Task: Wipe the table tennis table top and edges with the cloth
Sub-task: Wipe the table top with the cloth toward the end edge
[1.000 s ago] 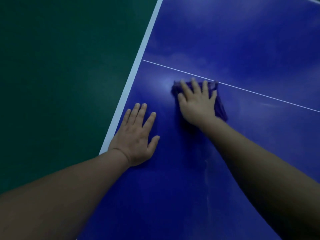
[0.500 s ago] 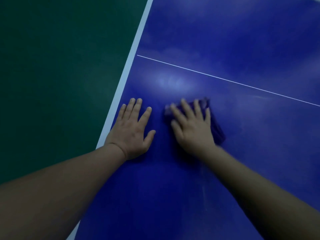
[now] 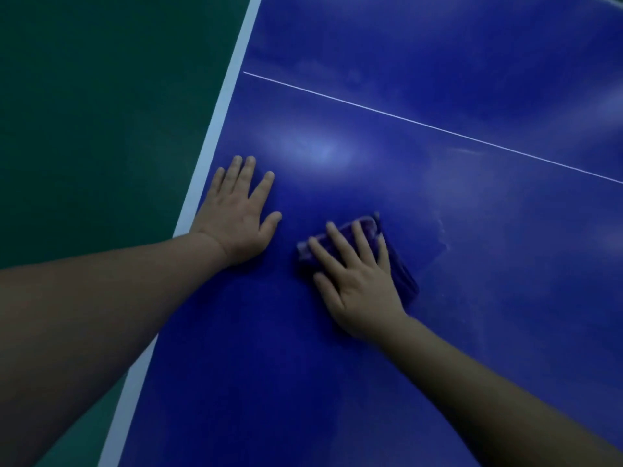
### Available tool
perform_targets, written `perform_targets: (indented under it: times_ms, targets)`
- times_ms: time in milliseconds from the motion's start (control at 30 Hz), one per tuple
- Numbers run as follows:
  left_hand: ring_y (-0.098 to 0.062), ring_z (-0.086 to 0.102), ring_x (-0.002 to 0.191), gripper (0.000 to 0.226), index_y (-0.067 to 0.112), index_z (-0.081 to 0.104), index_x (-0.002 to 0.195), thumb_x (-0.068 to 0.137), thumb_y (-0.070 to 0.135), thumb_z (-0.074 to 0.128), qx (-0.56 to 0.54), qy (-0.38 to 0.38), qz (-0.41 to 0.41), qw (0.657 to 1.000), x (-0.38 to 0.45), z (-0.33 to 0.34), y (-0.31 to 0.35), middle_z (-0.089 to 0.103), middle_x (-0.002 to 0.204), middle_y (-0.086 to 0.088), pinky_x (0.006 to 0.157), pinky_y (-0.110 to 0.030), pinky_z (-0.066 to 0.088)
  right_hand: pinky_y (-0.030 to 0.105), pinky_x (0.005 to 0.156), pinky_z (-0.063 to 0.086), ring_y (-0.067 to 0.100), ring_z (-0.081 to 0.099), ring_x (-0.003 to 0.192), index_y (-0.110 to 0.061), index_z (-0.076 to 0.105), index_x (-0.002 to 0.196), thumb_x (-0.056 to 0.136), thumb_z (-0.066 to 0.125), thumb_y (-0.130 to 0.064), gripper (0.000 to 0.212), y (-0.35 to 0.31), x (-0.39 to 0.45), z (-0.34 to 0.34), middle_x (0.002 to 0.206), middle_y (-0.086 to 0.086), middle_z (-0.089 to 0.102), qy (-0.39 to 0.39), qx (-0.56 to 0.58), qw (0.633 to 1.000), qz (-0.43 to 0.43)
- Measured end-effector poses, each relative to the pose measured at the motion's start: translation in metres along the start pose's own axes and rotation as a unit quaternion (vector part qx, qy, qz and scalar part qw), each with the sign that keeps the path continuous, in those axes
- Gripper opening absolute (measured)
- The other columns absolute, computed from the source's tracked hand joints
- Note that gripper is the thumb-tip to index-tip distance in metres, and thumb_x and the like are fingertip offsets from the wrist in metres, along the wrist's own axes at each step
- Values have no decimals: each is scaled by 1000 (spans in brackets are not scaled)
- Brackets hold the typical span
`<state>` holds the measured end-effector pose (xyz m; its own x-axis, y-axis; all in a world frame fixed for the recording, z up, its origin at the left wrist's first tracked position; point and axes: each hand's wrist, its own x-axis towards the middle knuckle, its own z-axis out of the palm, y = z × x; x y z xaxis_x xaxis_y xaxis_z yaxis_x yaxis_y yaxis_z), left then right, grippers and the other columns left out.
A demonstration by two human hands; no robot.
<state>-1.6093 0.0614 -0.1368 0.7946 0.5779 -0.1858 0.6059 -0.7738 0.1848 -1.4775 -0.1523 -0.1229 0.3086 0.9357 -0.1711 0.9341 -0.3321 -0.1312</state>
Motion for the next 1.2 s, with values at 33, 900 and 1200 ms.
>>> perform_targets:
  times_ms: [33,900,1200]
  targets:
    - [-26,-15,151,74,21,2,158,97,58,20,-1,-5,3,1000,-9,1,0,-11,165,-13,122,-43,-9,59,121,2,27,4,154,-45,26,154,100,22,-59,56,10,-19,0,166,-10,15,-13,-1,1000,-21]
    - [-27,-12,152,79,21,6,158,89,60,6,-3,8,-16,1000,-133,31,37,-5,165,-13,122,-50,-5,65,118,0,32,2,154,-42,20,156,100,26,-54,57,-26,-12,8,167,-6,11,20,23,991,129]
    - [-29,-3,152,74,18,16,157,94,58,16,-7,24,3,1000,-192,51,52,6,165,-14,122,-53,4,67,114,19,33,21,150,-38,35,151,99,29,-57,56,43,-101,11,161,-2,31,-16,-64,988,-142]
